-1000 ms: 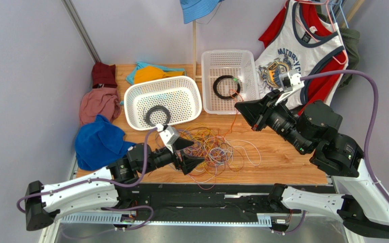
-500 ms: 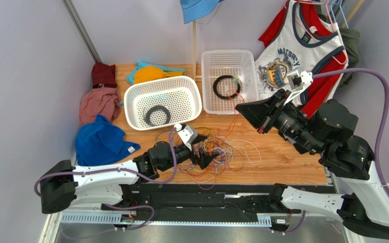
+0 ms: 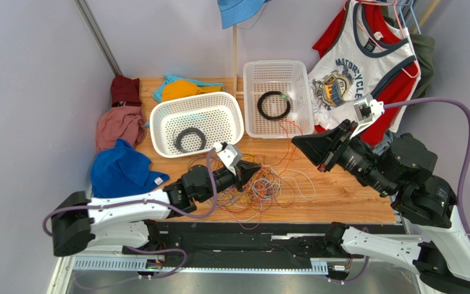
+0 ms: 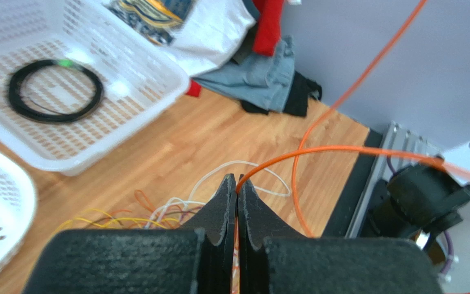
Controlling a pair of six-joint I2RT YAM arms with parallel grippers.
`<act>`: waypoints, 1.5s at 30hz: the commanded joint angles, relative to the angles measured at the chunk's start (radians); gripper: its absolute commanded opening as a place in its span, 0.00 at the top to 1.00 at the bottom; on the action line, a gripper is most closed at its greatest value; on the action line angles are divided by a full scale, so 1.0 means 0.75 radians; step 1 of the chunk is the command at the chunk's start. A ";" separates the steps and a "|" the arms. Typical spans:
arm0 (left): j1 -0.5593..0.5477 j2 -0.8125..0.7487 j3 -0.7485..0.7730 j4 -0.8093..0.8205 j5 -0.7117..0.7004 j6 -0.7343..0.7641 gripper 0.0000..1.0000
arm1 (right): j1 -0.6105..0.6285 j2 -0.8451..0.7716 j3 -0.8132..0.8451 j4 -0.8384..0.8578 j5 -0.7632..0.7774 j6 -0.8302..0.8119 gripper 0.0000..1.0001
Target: Untangle the cables
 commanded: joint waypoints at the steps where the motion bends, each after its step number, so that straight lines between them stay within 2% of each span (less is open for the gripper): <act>1: -0.005 -0.292 0.218 -0.503 -0.262 0.028 1.00 | 0.008 -0.095 -0.075 0.025 0.118 -0.015 1.00; 3: -0.003 -0.404 0.443 -0.752 -0.375 0.030 1.00 | 0.008 -0.130 -0.147 0.037 0.193 -0.021 1.00; 4: -0.003 -0.429 0.596 -0.962 -0.449 0.028 1.00 | 0.008 -0.167 -0.178 0.046 0.220 -0.027 1.00; 6: -0.003 -0.464 0.746 -1.125 -0.464 0.036 1.00 | 0.006 -0.192 -0.273 0.066 0.269 -0.029 1.00; 7: -0.003 -0.460 0.890 -1.267 -0.452 0.030 1.00 | 0.008 -0.198 -0.304 0.076 0.279 -0.027 1.00; 10: -0.003 -0.421 1.071 -1.478 -0.419 -0.023 1.00 | 0.008 -0.198 -0.423 0.123 0.263 -0.003 1.00; 13: -0.005 -0.405 1.162 -1.522 -0.374 -0.062 1.00 | 0.006 -0.159 -0.495 0.183 0.222 0.022 1.00; 18: -0.005 -0.409 1.166 -1.508 -0.509 -0.047 1.00 | 0.008 -0.008 -0.477 0.238 0.208 -0.001 1.00; 21: -0.005 -0.354 1.294 -1.508 -0.491 0.006 1.00 | 0.008 0.053 -0.391 0.242 0.194 -0.019 1.00; 25: -0.003 -0.215 1.566 -1.596 -0.494 0.081 1.00 | 0.008 0.123 -0.309 0.303 0.185 -0.058 1.00; 28: -0.005 -0.131 1.605 -1.602 -0.572 0.134 1.00 | 0.004 0.196 -0.219 0.342 0.200 -0.089 1.00; 32: 0.021 -0.051 1.571 -1.606 -0.677 0.129 1.00 | 0.000 0.429 -0.047 0.362 0.210 -0.146 1.00; 35: 0.148 -0.035 1.493 -1.622 -0.640 0.059 1.00 | -0.058 0.542 0.039 0.454 0.153 -0.195 1.00; 36: 0.280 -0.029 1.471 -1.663 -0.628 0.020 1.00 | -0.125 0.625 0.049 0.481 0.134 -0.201 1.00; 37: 0.368 -0.020 1.422 -1.688 -0.534 -0.099 1.00 | -0.174 0.667 0.057 0.510 0.102 -0.179 1.00; 38: 0.539 -0.022 1.385 -1.696 -0.467 -0.149 1.00 | -0.235 0.708 0.059 0.569 -0.028 -0.138 1.00; 39: 0.604 -0.030 1.340 -1.656 -0.417 -0.184 1.00 | -0.345 0.799 0.059 0.612 -0.110 -0.051 1.00; 40: 0.657 -0.045 1.244 -1.617 -0.364 -0.219 1.00 | -0.376 0.839 0.059 0.695 -0.164 -0.036 1.00; 41: 0.748 -0.051 1.205 -1.574 -0.337 -0.225 1.00 | -0.395 0.890 0.098 0.718 -0.185 -0.035 1.00; 45: 0.960 0.010 1.153 -1.420 -0.198 -0.291 1.00 | -0.418 1.123 0.319 0.727 -0.230 -0.107 1.00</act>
